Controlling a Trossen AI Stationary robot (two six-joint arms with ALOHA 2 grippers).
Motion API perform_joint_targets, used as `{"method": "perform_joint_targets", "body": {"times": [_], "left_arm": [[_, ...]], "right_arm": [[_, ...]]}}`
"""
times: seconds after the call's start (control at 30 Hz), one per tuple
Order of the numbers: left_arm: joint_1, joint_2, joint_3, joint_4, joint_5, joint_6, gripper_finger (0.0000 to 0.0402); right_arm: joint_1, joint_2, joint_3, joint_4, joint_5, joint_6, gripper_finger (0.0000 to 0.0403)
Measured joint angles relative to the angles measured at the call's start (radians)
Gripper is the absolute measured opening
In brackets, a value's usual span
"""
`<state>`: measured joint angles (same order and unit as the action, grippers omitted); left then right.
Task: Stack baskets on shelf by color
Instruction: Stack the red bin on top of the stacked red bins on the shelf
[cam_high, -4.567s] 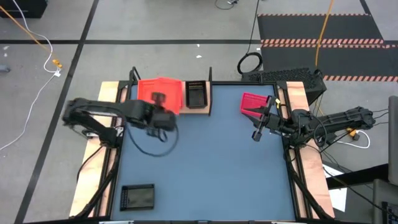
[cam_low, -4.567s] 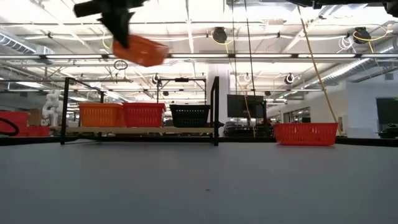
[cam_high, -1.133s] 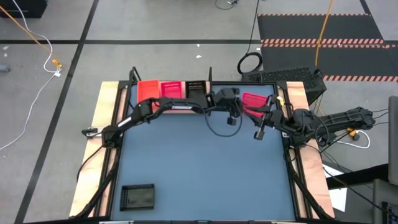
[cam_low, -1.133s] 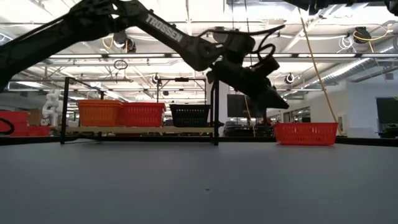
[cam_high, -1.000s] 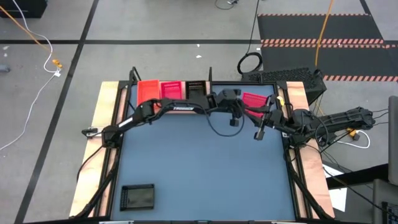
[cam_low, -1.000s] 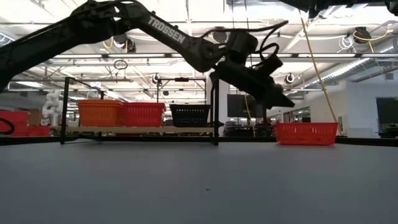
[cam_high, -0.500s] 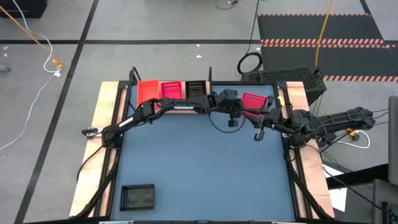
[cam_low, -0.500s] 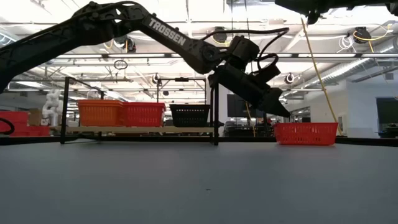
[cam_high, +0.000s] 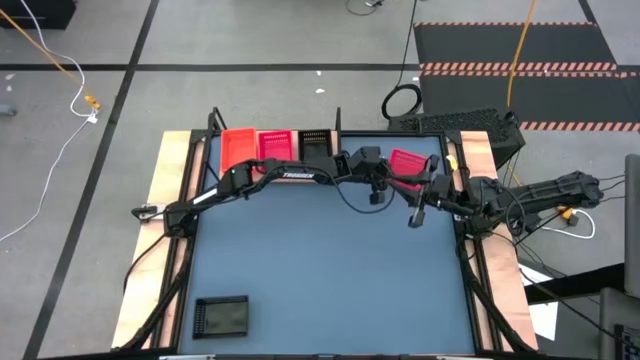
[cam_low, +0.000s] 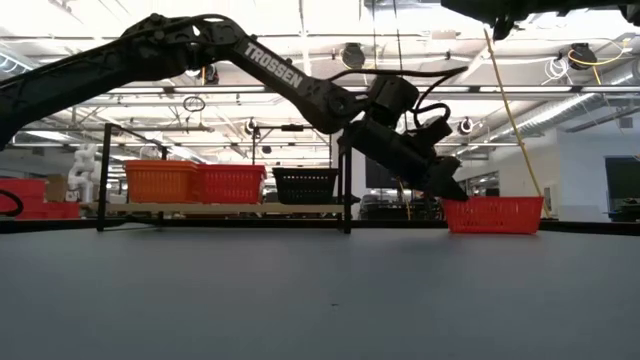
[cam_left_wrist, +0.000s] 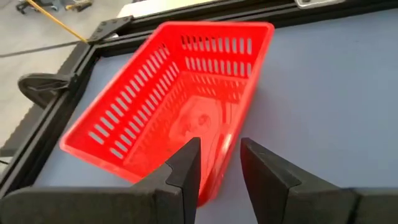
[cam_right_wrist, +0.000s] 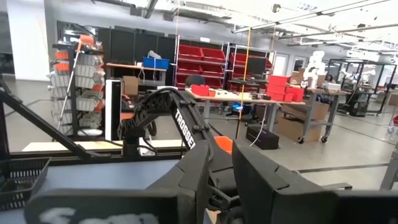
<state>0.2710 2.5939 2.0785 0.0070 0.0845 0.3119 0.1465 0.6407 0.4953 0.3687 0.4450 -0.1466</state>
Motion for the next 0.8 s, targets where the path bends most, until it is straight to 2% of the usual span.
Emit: {"method": "perform_joint_targets", "body": {"times": [0.2,0.47,0.53,0.7,0.8], "left_arm": [[-0.006,0.003,0.014,-0.002,-0.004,0.033,0.01],[-0.018,-0.005,0.027,-0.12,-0.004,0.087,0.0014],[-0.028,-0.011,0.026,-0.147,-0.013,0.096,0.0013],[-0.071,-0.078,0.021,-0.283,-0.012,0.168,0.0042],[-0.111,-0.129,0.021,-0.369,-0.006,0.247,0.0038]], "right_arm": [[0.016,0.0,0.0,0.0,0.0,-0.02,0.0066],[0.041,-0.001,0.0,0.008,0.0,-0.03,0.0066],[0.05,-0.001,0.0,0.009,0.0,-0.03,0.0066],[0.074,-0.015,0.0,0.012,0.001,-0.046,0.0066],[0.093,-0.02,0.0,0.009,0.003,-0.051,0.0066]]}}
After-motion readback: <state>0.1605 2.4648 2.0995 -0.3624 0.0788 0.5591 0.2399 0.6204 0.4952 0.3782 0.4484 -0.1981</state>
